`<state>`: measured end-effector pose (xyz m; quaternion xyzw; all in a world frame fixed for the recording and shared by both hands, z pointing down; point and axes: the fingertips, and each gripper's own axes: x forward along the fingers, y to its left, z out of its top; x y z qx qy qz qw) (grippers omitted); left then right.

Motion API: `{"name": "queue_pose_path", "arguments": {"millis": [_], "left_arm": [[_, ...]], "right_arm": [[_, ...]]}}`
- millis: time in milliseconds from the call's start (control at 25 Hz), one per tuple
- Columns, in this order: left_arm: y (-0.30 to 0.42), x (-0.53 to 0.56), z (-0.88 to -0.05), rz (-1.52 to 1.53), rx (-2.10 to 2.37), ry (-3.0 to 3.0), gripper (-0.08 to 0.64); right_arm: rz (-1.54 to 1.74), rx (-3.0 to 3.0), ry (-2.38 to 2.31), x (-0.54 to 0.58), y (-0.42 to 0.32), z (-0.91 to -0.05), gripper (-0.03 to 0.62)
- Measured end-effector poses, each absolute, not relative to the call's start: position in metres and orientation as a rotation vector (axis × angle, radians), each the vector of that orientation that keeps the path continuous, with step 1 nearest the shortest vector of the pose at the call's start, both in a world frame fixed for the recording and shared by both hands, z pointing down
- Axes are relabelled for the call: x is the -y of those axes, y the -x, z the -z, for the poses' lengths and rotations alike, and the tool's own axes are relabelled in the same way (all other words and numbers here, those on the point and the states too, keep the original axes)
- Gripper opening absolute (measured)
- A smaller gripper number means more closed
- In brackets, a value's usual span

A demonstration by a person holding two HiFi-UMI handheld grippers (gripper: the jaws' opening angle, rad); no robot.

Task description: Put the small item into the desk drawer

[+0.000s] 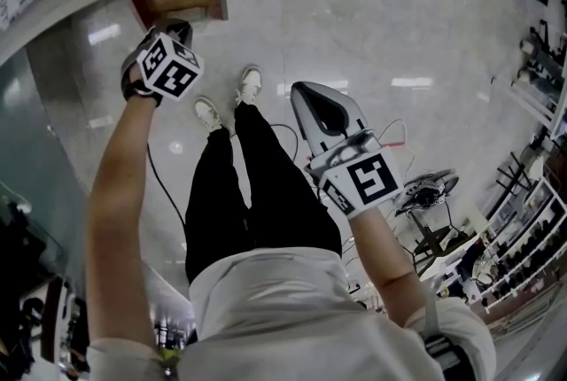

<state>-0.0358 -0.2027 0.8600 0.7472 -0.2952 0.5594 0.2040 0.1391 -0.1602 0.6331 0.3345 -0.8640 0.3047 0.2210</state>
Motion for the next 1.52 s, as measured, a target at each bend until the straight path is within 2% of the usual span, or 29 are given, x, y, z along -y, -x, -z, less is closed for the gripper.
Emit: {"name": "queue_pose_path", "arguments": {"millis": [440,600,1000,1400,1520], "left_arm": [[0.035,0.198,-0.84,-1.486,0.854,-2.101,0.021],[0.035,0.193,-0.834,-1.461,0.837,-2.092,0.107],[0.051,0.18,-0.811,-1.484,0.894,-2.122,0.112],[0.085,0.165,-0.69,-1.365,1.204,-2.198,0.107],[0.099,0.158,-0.654,-1.271,1.299,-2.188,0.07]], "right_arm": [[-0.806,2.423,-0.89,0.156,-0.13,-0.622,0.023],[-0.79,2.439,-0.881,0.152,-0.122,-0.616,0.023],[-0.737,2.47,-0.894,0.135,-0.109,-0.596,0.023],[-0.592,2.597,-0.912,0.121,-0.081,-0.503,0.023],[-0.532,2.633,-0.907,0.12,-0.07,-0.472,0.023]]}}
